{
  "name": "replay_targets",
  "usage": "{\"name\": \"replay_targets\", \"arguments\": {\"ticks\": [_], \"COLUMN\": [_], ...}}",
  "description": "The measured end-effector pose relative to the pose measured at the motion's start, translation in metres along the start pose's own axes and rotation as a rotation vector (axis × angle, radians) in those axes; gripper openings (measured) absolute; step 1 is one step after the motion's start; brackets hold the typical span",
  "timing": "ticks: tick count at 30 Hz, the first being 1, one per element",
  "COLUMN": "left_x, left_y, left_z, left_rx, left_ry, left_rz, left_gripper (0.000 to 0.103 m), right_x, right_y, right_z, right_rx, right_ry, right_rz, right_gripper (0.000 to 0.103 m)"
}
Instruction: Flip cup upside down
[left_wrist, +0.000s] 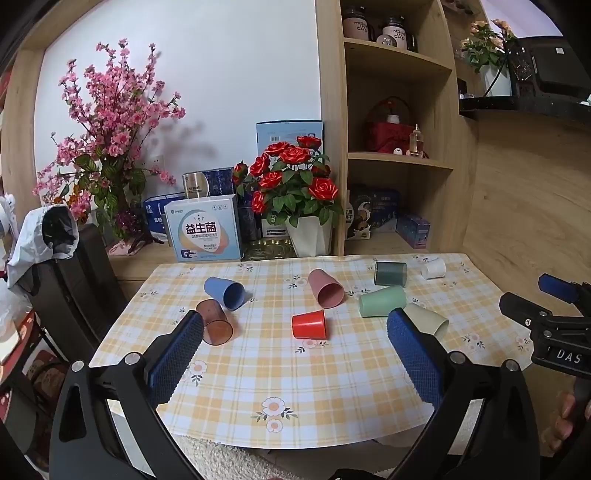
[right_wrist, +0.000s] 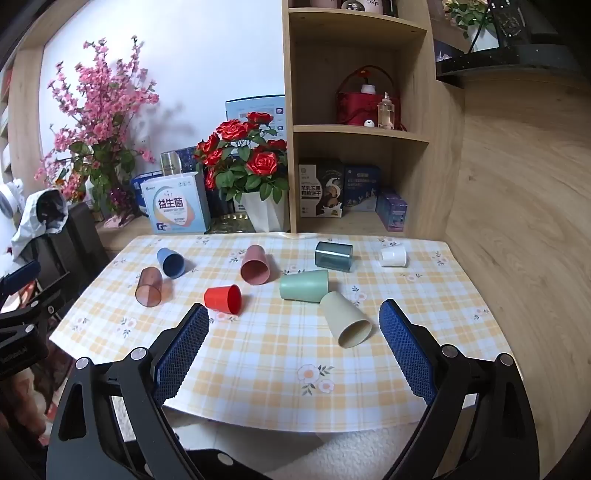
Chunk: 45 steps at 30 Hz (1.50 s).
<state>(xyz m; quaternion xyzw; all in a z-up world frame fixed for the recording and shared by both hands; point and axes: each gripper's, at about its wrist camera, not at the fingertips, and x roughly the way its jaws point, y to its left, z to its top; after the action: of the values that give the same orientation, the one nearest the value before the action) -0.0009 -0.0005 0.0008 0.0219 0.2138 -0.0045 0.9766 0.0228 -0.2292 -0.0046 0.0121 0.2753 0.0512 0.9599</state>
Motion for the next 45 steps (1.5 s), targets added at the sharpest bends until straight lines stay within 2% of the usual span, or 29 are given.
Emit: {"name": "replay_targets", "arguments": {"ticks": [1,21,45], "left_x": [0.003,-0.005,0.000], "left_y": [0.000,-0.003,-0.002], "left_z": [0.000,0.000,0.000], "left_rx": [-0.003,0.002,-0.005], "left_ry": [0.026,-0.021,0.001], "left_rz": [0.000,0.028,0.026], "left_gripper": [0.097,0.097,0.097], "right_x": [0.000,-0.001,0.000], "right_y": [0.000,-0.004,-0.001], "right_z": [0.000,0.002,0.000], "right_rx": [-0.001,0.001,0.001], "right_ry": [-0.001,0.008,0.011], "right_rz": [0.000,-0.002,-0.005], "right_gripper": [0.090,0.090,0.090]}}
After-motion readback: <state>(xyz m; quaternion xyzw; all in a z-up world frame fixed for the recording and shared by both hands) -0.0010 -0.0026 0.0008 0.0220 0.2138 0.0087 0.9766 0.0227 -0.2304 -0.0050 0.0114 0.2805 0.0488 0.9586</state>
